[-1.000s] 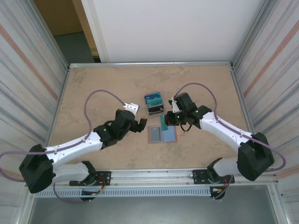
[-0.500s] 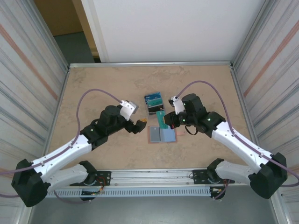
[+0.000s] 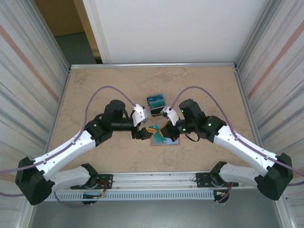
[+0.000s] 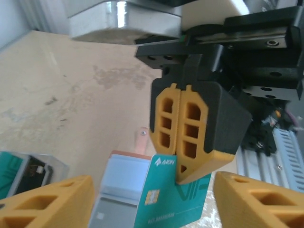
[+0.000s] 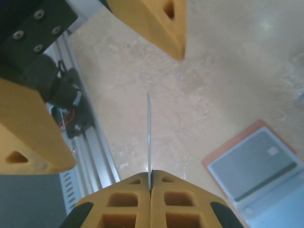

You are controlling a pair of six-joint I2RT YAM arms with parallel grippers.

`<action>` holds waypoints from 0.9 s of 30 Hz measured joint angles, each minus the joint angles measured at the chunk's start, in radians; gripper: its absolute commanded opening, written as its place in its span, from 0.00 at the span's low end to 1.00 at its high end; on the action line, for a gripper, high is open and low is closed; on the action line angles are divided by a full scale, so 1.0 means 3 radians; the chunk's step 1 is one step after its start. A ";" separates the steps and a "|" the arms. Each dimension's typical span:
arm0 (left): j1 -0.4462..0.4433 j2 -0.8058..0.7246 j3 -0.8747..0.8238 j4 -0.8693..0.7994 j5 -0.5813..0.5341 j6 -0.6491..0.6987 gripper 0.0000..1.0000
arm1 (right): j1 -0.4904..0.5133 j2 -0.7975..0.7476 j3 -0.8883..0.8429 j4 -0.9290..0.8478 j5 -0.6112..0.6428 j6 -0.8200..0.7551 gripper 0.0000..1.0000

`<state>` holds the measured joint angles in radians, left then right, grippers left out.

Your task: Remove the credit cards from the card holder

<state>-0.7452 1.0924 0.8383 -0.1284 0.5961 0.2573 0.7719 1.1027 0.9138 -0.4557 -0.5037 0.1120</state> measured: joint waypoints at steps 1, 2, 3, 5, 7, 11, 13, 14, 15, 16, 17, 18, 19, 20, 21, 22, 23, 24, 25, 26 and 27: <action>0.0000 0.0039 0.0041 -0.0079 0.0079 0.0062 0.55 | 0.0023 0.0023 0.0022 -0.0023 -0.0011 -0.0039 0.00; 0.0000 0.0071 0.0070 -0.0137 0.0139 0.0111 0.54 | 0.0034 0.0037 0.0036 -0.0034 -0.0027 -0.0064 0.00; 0.0000 0.0107 0.0107 -0.0212 0.0210 0.0184 0.51 | 0.0048 0.0051 0.0051 -0.0042 -0.0042 -0.0085 0.00; 0.0000 0.0160 0.0160 -0.0347 0.0322 0.0294 0.43 | 0.0053 0.0069 0.0085 -0.0062 -0.0061 -0.0141 0.00; 0.0000 0.0195 0.0200 -0.0469 0.0395 0.0420 0.31 | 0.0053 0.0076 0.0106 -0.0102 -0.0075 -0.0178 0.00; 0.0009 0.0207 0.0235 -0.0612 0.0404 0.0566 0.14 | 0.0075 0.0076 0.0131 -0.0193 -0.0136 -0.0249 0.00; 0.0022 0.0217 0.0243 -0.0651 0.0426 0.0628 0.05 | 0.0078 0.0076 0.0135 -0.0238 -0.0154 -0.0273 0.00; 0.0022 0.0220 0.0247 -0.0665 0.0444 0.0640 0.05 | 0.0078 0.0076 0.0135 -0.0251 -0.0151 -0.0294 0.00; 0.0020 0.0230 0.0249 -0.0671 0.0459 0.0654 0.06 | 0.0078 0.0076 0.0135 -0.0261 -0.0155 -0.0308 0.00; 0.0020 0.0243 0.0256 -0.0684 0.0473 0.0664 0.07 | 0.0080 0.0076 0.0135 -0.0273 -0.0149 -0.0319 0.00; 0.0020 0.0251 0.0259 -0.0697 0.0477 0.0669 0.07 | 0.0081 0.0076 0.0135 -0.0284 -0.0148 -0.0326 0.00; 0.0019 0.0262 0.0261 -0.0698 0.0479 0.0676 0.07 | 0.0083 0.0076 0.0135 -0.0295 -0.0146 -0.0327 0.00; 0.0019 0.0273 0.0268 -0.0707 0.0483 0.0689 0.07 | 0.0081 0.0076 0.0135 -0.0304 -0.0144 -0.0327 0.00; 0.0019 0.0286 0.0278 -0.0718 0.0488 0.0703 0.09 | 0.0083 0.0076 0.0135 -0.0308 -0.0144 -0.0328 0.00; 0.0019 0.0303 0.0294 -0.0732 0.0496 0.0715 0.12 | 0.0083 0.0076 0.0135 -0.0312 -0.0144 -0.0328 0.00; 0.0019 0.0322 0.0312 -0.0752 0.0506 0.0731 0.16 | 0.0083 0.0076 0.0135 -0.0313 -0.0145 -0.0328 0.00; 0.0020 0.0340 0.0327 -0.0771 0.0509 0.0743 0.18 | 0.0083 0.0075 0.0135 -0.0315 -0.0153 -0.0328 0.00; 0.0020 0.0362 0.0343 -0.0800 0.0509 0.0755 0.23 | 0.0085 0.0075 0.0135 -0.0318 -0.0160 -0.0328 0.00; 0.0020 0.0383 0.0354 -0.0825 0.0512 0.0773 0.30 | 0.0086 0.0075 0.0135 -0.0312 -0.0168 -0.0328 0.00; 0.0019 0.0411 0.0360 -0.0868 0.0518 0.0796 0.32 | 0.0085 0.0075 0.0136 -0.0301 -0.0168 -0.0328 0.00; 0.0019 0.0437 0.0362 -0.0910 0.0518 0.0790 0.27 | 0.0084 0.0075 0.0140 -0.0291 -0.0169 -0.0328 0.00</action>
<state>-0.7395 1.2236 0.9470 -0.4015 0.7513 0.4942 0.7971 1.1252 0.9558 -0.5430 -0.5545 0.0135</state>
